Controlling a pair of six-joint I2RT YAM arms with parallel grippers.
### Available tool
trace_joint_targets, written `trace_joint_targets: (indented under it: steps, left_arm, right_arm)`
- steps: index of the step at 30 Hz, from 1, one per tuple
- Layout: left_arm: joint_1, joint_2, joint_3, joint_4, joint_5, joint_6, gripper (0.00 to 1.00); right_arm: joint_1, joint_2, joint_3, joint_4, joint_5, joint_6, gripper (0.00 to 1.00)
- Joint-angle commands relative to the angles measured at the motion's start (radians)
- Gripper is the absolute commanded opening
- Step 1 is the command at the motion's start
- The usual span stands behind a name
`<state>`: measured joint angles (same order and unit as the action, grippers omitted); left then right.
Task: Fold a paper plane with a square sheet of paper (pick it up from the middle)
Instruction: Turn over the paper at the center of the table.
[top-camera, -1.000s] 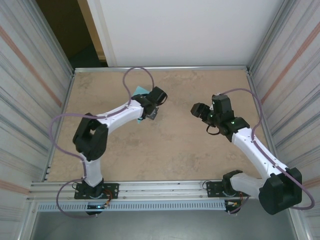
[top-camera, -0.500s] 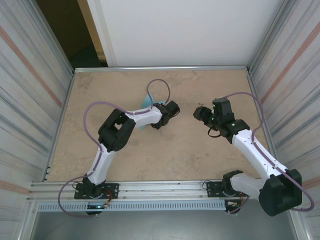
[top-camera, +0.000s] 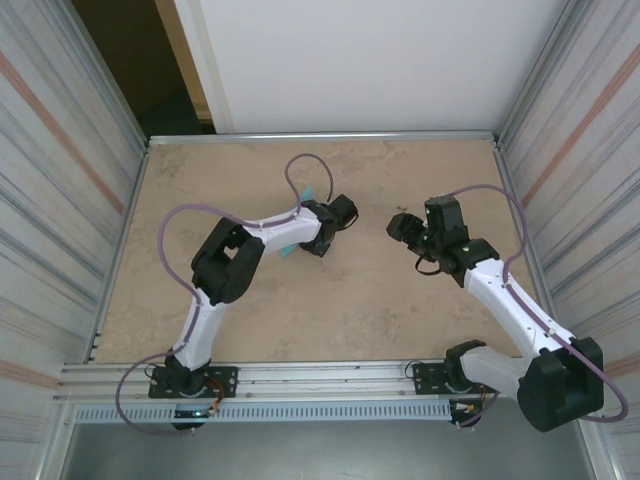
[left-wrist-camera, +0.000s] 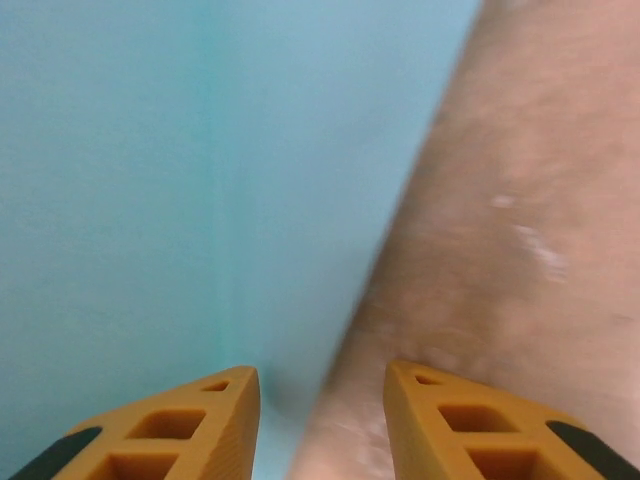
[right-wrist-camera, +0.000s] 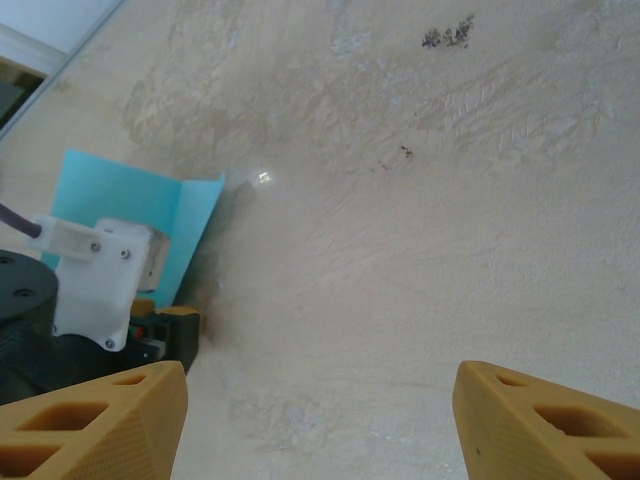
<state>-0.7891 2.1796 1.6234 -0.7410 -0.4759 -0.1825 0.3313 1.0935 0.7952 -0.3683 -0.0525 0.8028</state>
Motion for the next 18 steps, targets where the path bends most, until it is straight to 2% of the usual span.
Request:
trace_joint_targets:
  steps: [1,7,11,14,18]
  left_arm:
    - [-0.016,-0.079,-0.031,-0.033,0.246,-0.113,0.45]
    - [-0.017,-0.199,-0.106,0.006,0.436,-0.196,0.5]
    - [-0.004,-0.304,-0.195,0.106,0.645,-0.272,0.54]
    - [0.05,-0.374,-0.262,0.212,0.836,-0.363,0.56]
    - [0.128,-0.448,-0.335,0.302,0.893,-0.386,0.6]
  right_arm:
    - [-0.011,0.003,-0.016,-0.012,0.007,0.022,0.7]
    - [-0.011,0.006,-0.022,0.003,0.005,0.03,0.7]
    - [-0.011,0.008,-0.03,0.022,-0.008,0.028,0.72]
    - [-0.011,-0.001,-0.055,0.068,-0.031,0.031,0.75]
    - [-0.011,-0.009,-0.075,0.104,-0.047,0.032,0.82]
